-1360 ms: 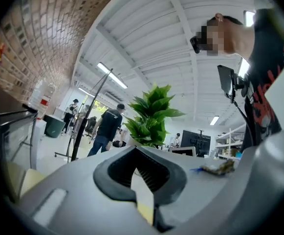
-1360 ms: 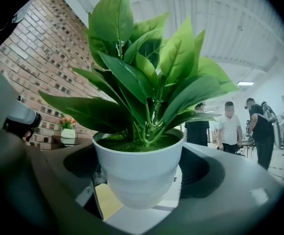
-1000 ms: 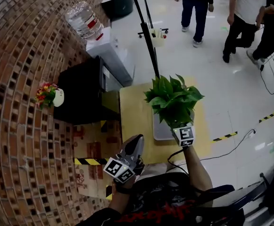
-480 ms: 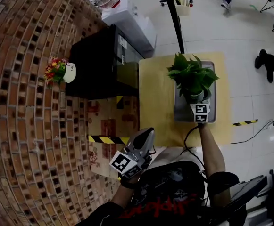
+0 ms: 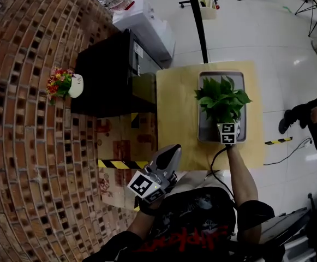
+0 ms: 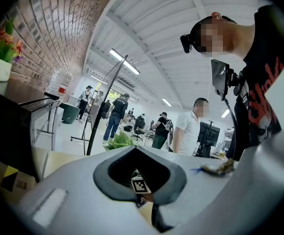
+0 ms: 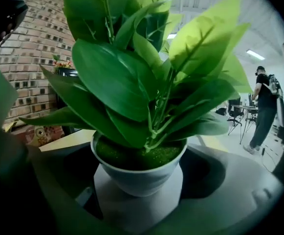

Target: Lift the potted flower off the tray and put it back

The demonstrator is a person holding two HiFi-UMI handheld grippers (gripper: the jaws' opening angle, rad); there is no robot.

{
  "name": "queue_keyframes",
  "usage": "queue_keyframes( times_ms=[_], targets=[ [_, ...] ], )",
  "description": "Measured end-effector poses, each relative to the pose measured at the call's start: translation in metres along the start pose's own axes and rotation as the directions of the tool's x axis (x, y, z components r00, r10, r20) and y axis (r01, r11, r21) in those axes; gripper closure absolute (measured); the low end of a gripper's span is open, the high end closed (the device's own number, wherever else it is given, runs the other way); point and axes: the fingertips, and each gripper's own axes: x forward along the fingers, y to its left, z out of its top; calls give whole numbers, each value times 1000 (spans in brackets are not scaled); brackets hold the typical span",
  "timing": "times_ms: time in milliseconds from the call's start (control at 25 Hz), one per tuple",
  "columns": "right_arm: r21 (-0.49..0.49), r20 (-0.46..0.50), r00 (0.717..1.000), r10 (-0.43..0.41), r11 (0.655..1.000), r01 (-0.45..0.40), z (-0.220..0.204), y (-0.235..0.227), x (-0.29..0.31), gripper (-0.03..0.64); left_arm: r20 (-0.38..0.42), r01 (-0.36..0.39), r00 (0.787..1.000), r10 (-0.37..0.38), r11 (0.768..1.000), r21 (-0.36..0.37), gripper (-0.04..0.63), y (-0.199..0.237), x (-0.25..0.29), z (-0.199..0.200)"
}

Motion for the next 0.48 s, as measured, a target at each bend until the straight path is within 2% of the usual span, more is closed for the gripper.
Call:
queue_keyframes(
  times_ms=[240, 480],
  targets=[
    [59, -53, 998, 39, 998, -36, -4, -1, -5, 101, -9, 15, 1000, -15, 1000, 7, 595, -3, 5, -2],
    [109, -26, 997, 71, 992, -67, 2, 13, -35, 61, 3, 64, 998, -64, 998, -1, 595, -14, 11, -1]
  ],
)
